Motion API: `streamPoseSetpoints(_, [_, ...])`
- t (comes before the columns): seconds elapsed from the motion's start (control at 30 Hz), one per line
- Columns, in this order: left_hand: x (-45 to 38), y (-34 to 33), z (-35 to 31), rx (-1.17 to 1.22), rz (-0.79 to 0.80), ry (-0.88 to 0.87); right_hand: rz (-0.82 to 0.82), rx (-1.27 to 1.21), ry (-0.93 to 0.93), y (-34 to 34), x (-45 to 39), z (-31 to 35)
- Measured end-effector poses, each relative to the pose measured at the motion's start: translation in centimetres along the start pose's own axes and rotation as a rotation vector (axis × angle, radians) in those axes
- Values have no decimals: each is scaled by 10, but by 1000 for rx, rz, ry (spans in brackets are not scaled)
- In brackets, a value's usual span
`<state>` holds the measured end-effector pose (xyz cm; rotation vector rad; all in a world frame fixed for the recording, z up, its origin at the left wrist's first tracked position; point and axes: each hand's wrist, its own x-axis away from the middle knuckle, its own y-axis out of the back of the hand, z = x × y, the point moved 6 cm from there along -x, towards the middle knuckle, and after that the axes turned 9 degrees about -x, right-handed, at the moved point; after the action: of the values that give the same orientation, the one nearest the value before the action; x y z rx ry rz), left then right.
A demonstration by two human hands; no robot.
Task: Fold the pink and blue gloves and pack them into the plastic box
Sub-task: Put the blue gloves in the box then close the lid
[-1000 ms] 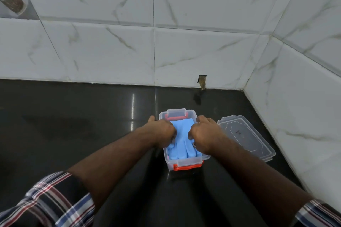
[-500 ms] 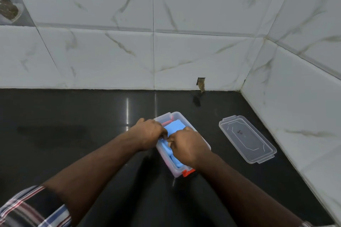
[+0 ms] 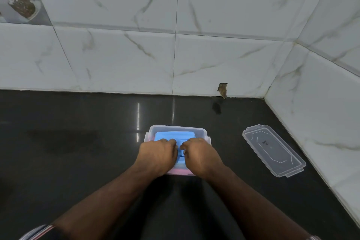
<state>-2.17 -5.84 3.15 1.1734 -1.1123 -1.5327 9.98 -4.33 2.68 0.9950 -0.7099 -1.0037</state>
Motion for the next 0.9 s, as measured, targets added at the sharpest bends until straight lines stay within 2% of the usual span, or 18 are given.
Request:
streamPoseSetpoints(0.1, [-4,1,3,72,59,77,-73,-91,31,7,2,-2])
streamPoseSetpoints(0.17, [-9,3,-3,143,64,70,-196,-112,75,22,9,-2])
streamPoseSetpoints(0.27, [-20,13,-24,260,-14,5,-374,-127,91,46,19,-12])
streamPoseSetpoints(0.4, [-33,24,-69,237,-92,-141,-257,-192,-44,63,23,-46])
streamPoseSetpoints(0.53, [-45,30,-121,249,-63,-245,-189,-109,-204,65,36,-106])
streamPoseSetpoints(0.73, [-58,29,-188,226,67,-309,-168,-119,-434,65,72,-176])
streamPoseSetpoints(0.9, [-61,12,-211,177,153,-316,-132,-111,-507,58,79,-213])
